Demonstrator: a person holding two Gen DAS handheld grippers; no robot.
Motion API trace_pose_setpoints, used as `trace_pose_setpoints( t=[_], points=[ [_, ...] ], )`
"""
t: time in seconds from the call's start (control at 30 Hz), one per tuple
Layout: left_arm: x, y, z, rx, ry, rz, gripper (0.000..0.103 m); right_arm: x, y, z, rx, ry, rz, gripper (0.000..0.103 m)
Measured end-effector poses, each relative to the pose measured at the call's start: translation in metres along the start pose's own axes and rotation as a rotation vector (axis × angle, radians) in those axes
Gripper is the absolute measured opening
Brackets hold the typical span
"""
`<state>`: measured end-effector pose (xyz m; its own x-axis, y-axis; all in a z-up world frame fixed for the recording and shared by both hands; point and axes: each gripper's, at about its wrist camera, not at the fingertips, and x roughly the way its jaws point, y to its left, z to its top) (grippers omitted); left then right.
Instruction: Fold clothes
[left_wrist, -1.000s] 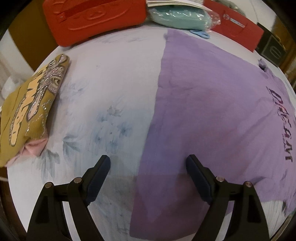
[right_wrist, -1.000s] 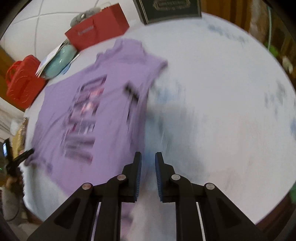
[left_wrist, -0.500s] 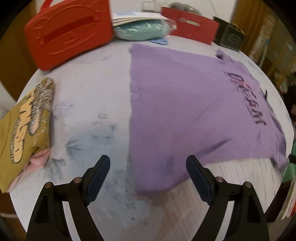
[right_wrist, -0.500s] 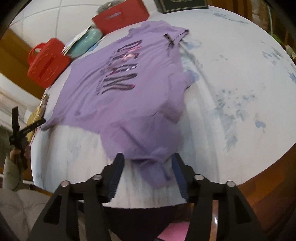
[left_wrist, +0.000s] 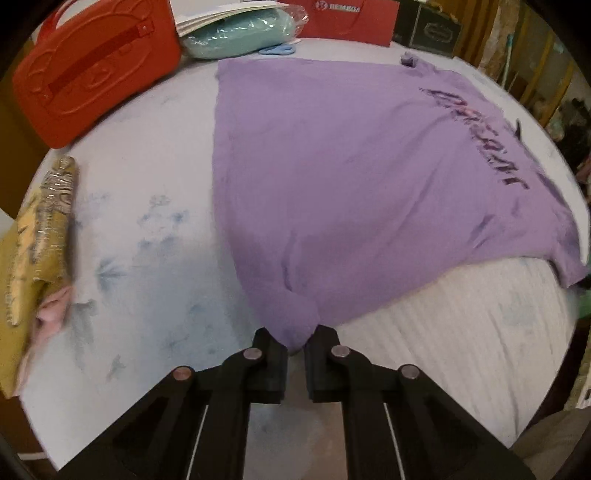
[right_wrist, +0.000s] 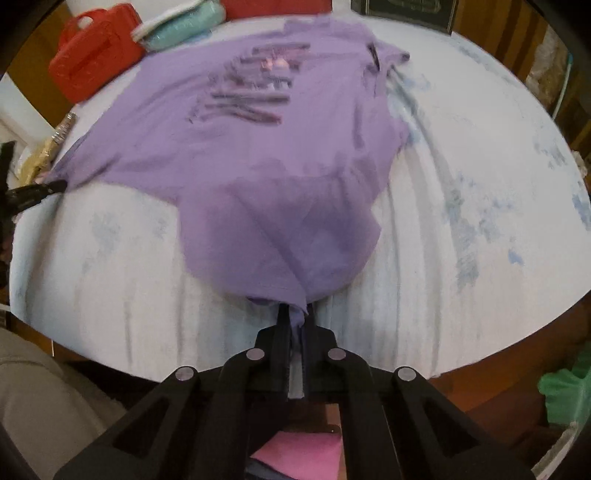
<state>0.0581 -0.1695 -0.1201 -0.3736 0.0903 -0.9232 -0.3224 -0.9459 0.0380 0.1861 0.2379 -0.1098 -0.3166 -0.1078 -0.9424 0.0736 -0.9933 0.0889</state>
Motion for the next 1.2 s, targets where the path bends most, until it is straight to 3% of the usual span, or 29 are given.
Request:
trace_pose_setpoints(
  t=[0.13, 0.23, 0.37, 0.43, 0.5, 0.57, 0.63, 0.7, 0.77, 1.0, 1.2],
  points=[
    [-0.035, -0.004, 0.010, 0.021, -0.068, -0.030, 0.006, -0.053, -0.005, 0.018, -0.017, -0.119, -0.009, 0.004],
    [-0.058, -0.003, 0.025, 0.044, -0.090, -0.070, 0.006, -0.082, -0.012, 0.049, -0.059, -0.182, -0.011, 0.004],
    [-0.048, 0.012, 0.068, 0.024, -0.056, -0.072, 0.008, -0.078, -0.026, 0.117, -0.111, -0.177, -0.033, 0.004],
    [-0.033, 0.026, 0.093, -0.023, -0.036, -0.045, 0.015, -0.063, -0.033, 0.153, -0.101, -0.188, -0.085, 0.008],
    [-0.017, 0.044, 0.117, -0.112, -0.024, -0.006, 0.035, -0.046, -0.043, 0.183, -0.044, -0.211, -0.123, 0.032],
    [-0.011, 0.056, 0.124, -0.176, -0.020, 0.021, 0.046, -0.041, -0.050, 0.193, 0.007, -0.221, -0.126, 0.034],
    [-0.009, 0.064, 0.121, -0.215, -0.029, 0.022, 0.049, -0.043, -0.056, 0.189, 0.059, -0.241, -0.090, 0.035],
    [-0.007, 0.067, 0.111, -0.227, -0.033, 0.022, 0.060, -0.048, -0.060, 0.173, 0.076, -0.254, -0.070, 0.047],
    [-0.003, 0.068, 0.097, -0.225, -0.023, 0.033, 0.060, -0.052, -0.063, 0.151, 0.092, -0.266, -0.066, 0.052],
    [0.025, 0.057, 0.082, -0.245, 0.009, -0.003, 0.060, -0.036, -0.062, 0.088, 0.146, -0.209, -0.010, 0.053],
    [0.045, 0.032, 0.099, -0.209, 0.007, 0.008, 0.060, -0.017, -0.057, 0.077, 0.163, -0.185, 0.008, 0.053]
  ],
)
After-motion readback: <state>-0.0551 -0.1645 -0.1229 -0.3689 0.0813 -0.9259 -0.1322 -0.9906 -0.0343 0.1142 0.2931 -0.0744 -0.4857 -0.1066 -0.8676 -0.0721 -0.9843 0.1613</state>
